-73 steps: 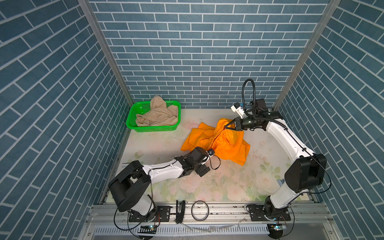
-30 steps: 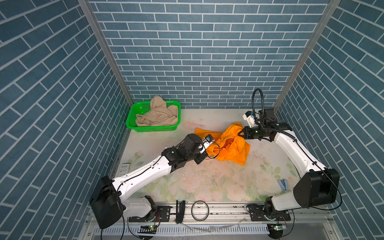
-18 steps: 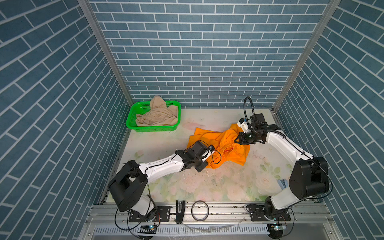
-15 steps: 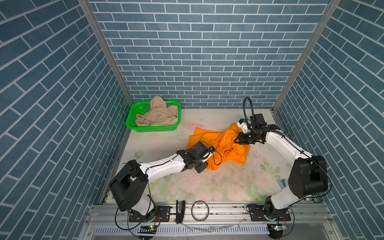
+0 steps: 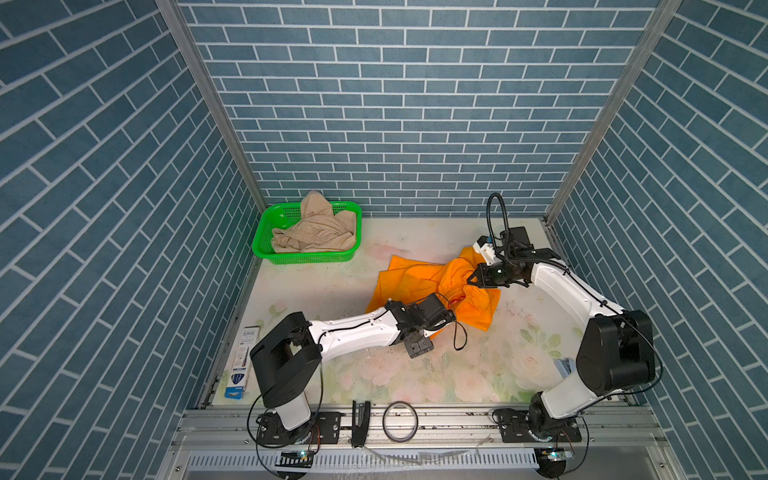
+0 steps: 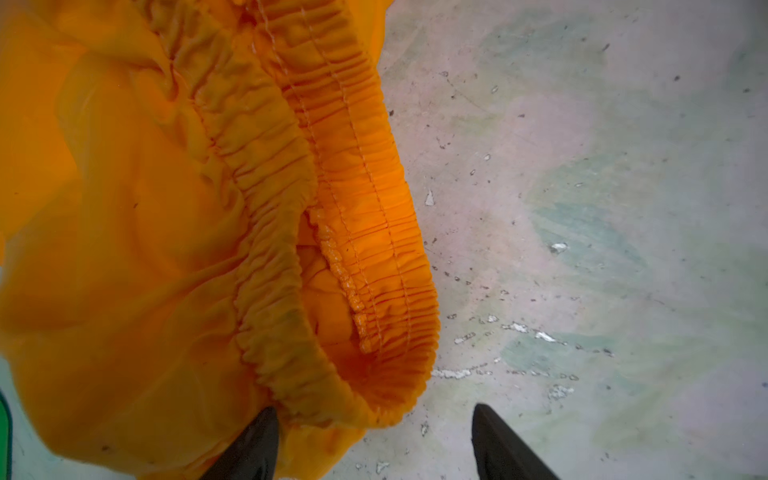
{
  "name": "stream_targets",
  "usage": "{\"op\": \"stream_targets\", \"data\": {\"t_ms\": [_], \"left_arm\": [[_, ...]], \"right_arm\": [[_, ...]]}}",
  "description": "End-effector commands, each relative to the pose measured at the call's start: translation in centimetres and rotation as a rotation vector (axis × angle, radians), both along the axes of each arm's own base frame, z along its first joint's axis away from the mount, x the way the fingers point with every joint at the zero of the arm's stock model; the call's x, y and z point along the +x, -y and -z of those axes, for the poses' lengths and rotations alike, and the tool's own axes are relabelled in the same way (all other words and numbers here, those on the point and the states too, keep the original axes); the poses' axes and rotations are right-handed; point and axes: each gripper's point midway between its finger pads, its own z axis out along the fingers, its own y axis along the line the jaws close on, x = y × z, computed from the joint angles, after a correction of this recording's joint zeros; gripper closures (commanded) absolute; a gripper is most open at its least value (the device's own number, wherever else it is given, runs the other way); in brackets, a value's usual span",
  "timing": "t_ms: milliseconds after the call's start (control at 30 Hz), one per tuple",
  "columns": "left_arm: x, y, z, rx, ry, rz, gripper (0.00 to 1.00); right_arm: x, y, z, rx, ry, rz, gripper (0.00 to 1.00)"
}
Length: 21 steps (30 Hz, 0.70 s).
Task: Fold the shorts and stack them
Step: 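Grasp the elastic waistband with the left gripper near the right gripper, then pull the waistband open with both grippers, spreading the shorts on the table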
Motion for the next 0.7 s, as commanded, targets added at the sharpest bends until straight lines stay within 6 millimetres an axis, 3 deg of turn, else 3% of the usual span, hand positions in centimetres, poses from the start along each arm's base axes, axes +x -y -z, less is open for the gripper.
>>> {"op": "stream_targets", "data": {"t_ms": [0, 100, 167, 400, 567, 667], "left_arm": [[0.9, 0.4, -0.1, 0.048, 0.033, 0.044, 0.24], [1.7, 1.1, 0.3, 0.05, 0.042, 0.054, 0.25], [1.7, 1.8, 0.5, 0.035, 0.023, 0.06, 0.34], [1.6, 1.1, 2.3, 0.058, -0.025, 0.027, 1.0], [3.3, 0.0, 0.9, 0.027, 0.027, -0.061, 1.0], [4.7, -0.8, -1.9, -0.042, 0.062, -0.138, 1.0]], "right_arm": [[-0.2, -0.5, -1.0, 0.014, 0.049, -0.05, 1.0], [-0.5, -0.3, -1.0, 0.009, 0.055, -0.045, 1.0], [-0.8, -0.2, -1.0, 0.006, 0.058, -0.043, 1.0], [-1.1, 0.4, -1.9, -0.003, 0.096, -0.027, 1.0], [-1.0, 1.0, -2.1, -0.04, 0.124, -0.004, 1.0], [-1.4, 0.8, -2.8, -0.044, 0.165, -0.033, 1.0]]}}
